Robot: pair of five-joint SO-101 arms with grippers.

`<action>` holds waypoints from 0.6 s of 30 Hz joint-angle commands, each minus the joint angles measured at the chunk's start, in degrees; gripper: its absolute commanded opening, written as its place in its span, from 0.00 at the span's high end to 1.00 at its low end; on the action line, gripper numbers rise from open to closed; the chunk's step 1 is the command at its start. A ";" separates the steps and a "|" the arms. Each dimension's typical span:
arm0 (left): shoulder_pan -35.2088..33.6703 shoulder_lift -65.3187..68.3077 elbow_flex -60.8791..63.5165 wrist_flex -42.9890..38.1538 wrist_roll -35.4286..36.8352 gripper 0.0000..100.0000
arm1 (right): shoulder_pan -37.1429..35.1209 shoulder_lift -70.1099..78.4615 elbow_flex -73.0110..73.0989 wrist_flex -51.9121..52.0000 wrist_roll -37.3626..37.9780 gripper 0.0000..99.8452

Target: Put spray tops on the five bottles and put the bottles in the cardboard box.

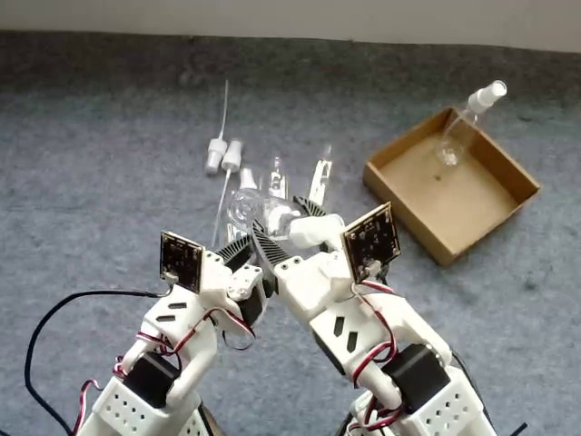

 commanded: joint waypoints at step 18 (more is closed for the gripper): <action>-1.10 -0.84 1.19 -1.58 0.00 0.99 | 30.99 6.37 -4.35 0.66 6.59 0.87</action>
